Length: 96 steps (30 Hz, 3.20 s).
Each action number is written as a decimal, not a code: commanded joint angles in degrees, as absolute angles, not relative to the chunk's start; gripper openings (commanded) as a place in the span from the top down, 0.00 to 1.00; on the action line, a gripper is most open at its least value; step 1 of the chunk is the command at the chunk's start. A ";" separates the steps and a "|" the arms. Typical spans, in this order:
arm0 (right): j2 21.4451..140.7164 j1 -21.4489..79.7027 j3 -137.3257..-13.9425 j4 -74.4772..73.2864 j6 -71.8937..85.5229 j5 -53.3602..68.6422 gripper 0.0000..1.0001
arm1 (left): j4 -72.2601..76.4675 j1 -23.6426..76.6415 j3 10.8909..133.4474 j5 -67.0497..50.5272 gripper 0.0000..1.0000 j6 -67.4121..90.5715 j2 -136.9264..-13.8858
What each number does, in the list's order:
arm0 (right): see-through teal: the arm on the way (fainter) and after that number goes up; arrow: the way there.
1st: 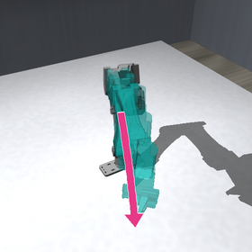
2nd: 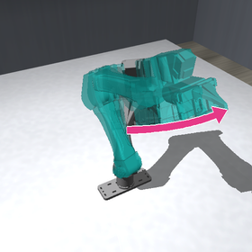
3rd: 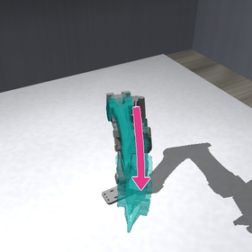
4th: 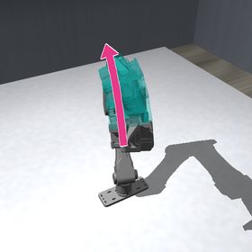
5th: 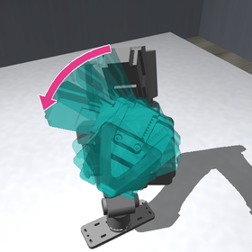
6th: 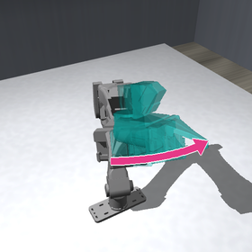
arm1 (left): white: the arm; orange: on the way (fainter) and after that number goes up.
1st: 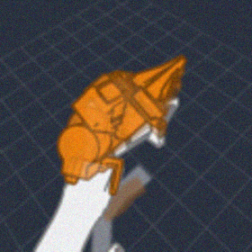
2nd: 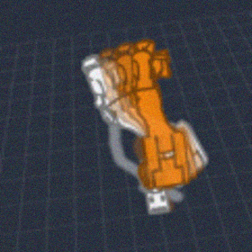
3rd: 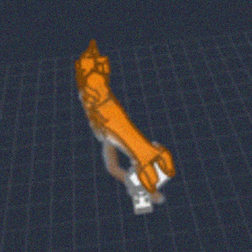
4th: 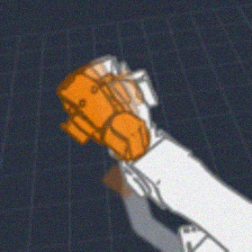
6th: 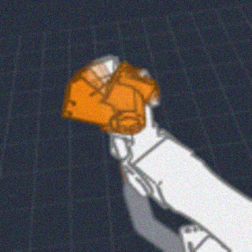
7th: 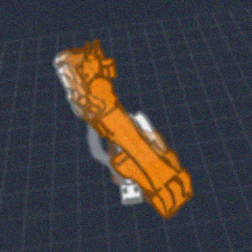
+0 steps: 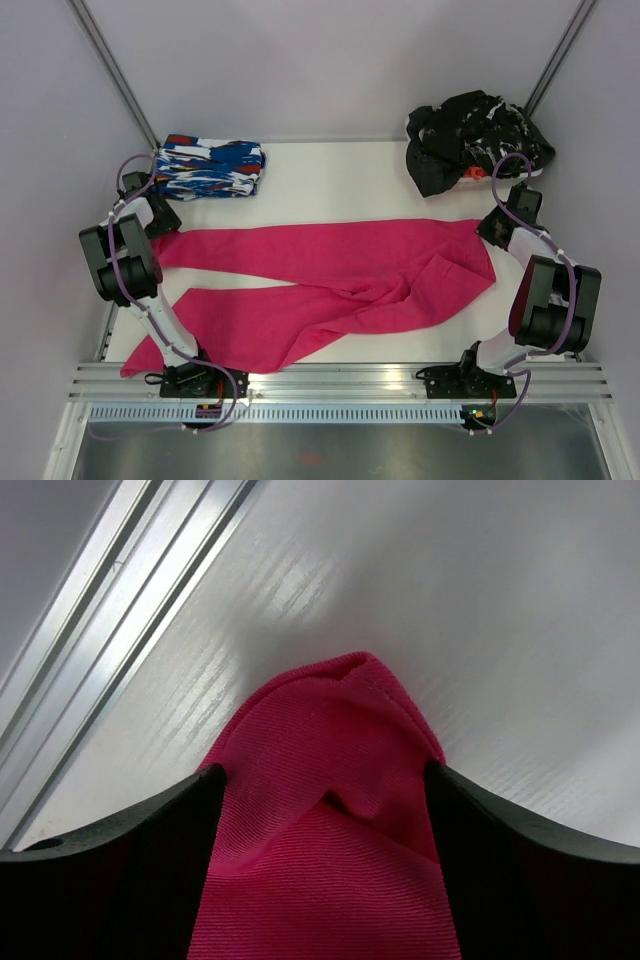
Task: Fold and stack the trousers
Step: Flatten the trousers out
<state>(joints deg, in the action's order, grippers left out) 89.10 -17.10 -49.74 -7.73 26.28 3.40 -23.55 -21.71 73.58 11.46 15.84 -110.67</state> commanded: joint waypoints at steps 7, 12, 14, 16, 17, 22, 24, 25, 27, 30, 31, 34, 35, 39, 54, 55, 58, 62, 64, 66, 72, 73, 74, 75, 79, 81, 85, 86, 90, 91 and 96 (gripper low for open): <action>87.45 -17.14 -52.65 -9.49 25.49 3.16 1.00 | -21.18 -21.36 75.67 13.44 0.89 13.97 -110.04; 86.75 -17.14 -52.47 -9.67 25.23 2.81 1.00 | -19.34 -21.53 75.06 16.61 0.98 14.50 -101.01; 86.49 -17.23 -52.56 -9.58 25.31 2.81 1.00 | -16.53 -21.45 73.66 17.31 0.98 15.20 -96.88; 86.48 -17.23 -52.73 -9.32 25.49 3.16 1.00 | -14.51 -21.53 72.95 18.01 0.98 15.55 -91.60; 86.57 -17.14 -52.73 -9.32 25.40 3.34 1.00 | -13.54 -21.53 72.69 20.02 0.98 15.82 -90.28; 86.31 -17.14 -52.73 -8.79 25.66 2.99 1.00 | -14.32 -22.06 72.77 27.85 0.98 17.40 -86.83; 86.48 -17.14 -52.91 -8.79 25.75 2.99 1.00 | -17.31 -22.50 73.39 28.83 0.98 19.07 -87.62; 86.48 -17.14 -53.08 -8.79 25.75 2.99 1.00 | -17.92 -22.94 73.48 28.05 0.97 19.07 -88.76; 86.57 -17.14 -53.70 -8.79 25.84 3.25 1.00 | -20.90 -23.03 74.44 26.55 0.85 19.16 -90.43; 86.66 -17.14 -54.66 -9.31 25.23 2.90 1.00 | -23.81 -23.03 75.23 25.05 0.40 20.04 -92.63; 86.75 -17.14 -55.71 -9.66 24.88 2.81 1.00 | -24.25 -23.03 75.15 24.44 0.30 20.39 -92.72; 87.19 -17.14 -58.00 -10.81 23.38 3.78 1.00 | -25.48 -23.03 74.97 21.01 0.11 21.88 -91.59; 87.62 -17.14 -58.62 -10.90 23.03 3.87 1.00 | -25.75 -23.03 74.97 19.00 0.10 22.41 -90.54; 89.64 -17.14 -61.69 -11.25 21.45 4.13 1.00 | -26.98 -22.94 73.92 11.36 0.12 25.04 -88.16; 96.06 -21.52 -70.58 -8.19 22.32 -2.65 1.00 | -23.21 -16.00 62.23 3.61 0.22 31.20 -90.09; 96.59 -23.62 -70.49 -7.48 22.41 -1.33 1.00 | -22.77 -15.91 61.88 2.21 0.23 30.94 -89.91; 99.04 -25.57 -72.24 -6.59 21.10 5.34 1.00 | -22.41 -14.51 61.52 2.19 0.24 31.03 -89.82; 101.77 -25.49 -73.83 -7.47 19.95 14.84 0.88 | -23.90 -12.49 61.26 2.02 0.23 31.99 -88.51; 101.87 -25.31 -73.22 -7.99 19.60 18.27 0.58 | -24.96 -11.78 60.38 1.76 0.21 32.52 -87.11; 100.29 -24.53 -73.04 -10.27 18.12 17.76 0.34 | -25.83 -10.64 58.99 1.23 0.20 32.87 -83.86; 91.09 -21.37 -73.74 -18.18 16.09 13.28 0.15 | -31.44 -8.09 56.60 0.44 0.17 32.96 -72.71; 89.49 -20.66 -73.48 -18.72 15.91 12.58 0.13 | -32.60 -7.82 56.78 0.44 0.16 32.96 -71.29; 87.73 -20.05 -72.00 -18.98 15.91 11.61 0.12 | -33.83 -7.30 56.86 0.53 0.16 32.70 -69.89; 84.50 -18.30 -71.20 -19.16 16.08 10.56 0.10 | -35.23 -6.95 57.13 1.83 0.15 32.87 -68.39; 79.11 -13.55 -66.81 -18.90 20.73 7.39 0.05 | -42.00 -6.77 55.99 5.70 0.11 33.83 -58.13; 77.26 -10.30 -66.10 -19.42 22.23 4.59 0.05 | -44.90 -6.77 54.06 7.20 0.10 35.06 -54.07; 73.40 -5.72 -62.50 -20.30 24.34 0.44 0.04 | -47.46 -6.85 50.28 7.03 0.09 38.49 -45.28; 71.74 -4.41 -61.71 -20.48 25.65 0.35 0.04 | -48.42 -6.86 48.79 7.21 0.07 40.50 -43.26; 68.03 -1.50 -57.75 -21.97 28.38 -4.81 0.04 | -49.31 -6.86 45.27 4.14 0.07 44.82 -43.33; 67.51 -0.97 -56.44 -22.67 29.00 -5.62 0.03 | -48.96 -6.86 44.48 3.00 0.07 45.43 -43.85; 66.27 1.32 -53.45 -27.42 30.06 -7.82 0.03 | -46.76 -6.86 40.44 0.61 0.11 48.25 -47.54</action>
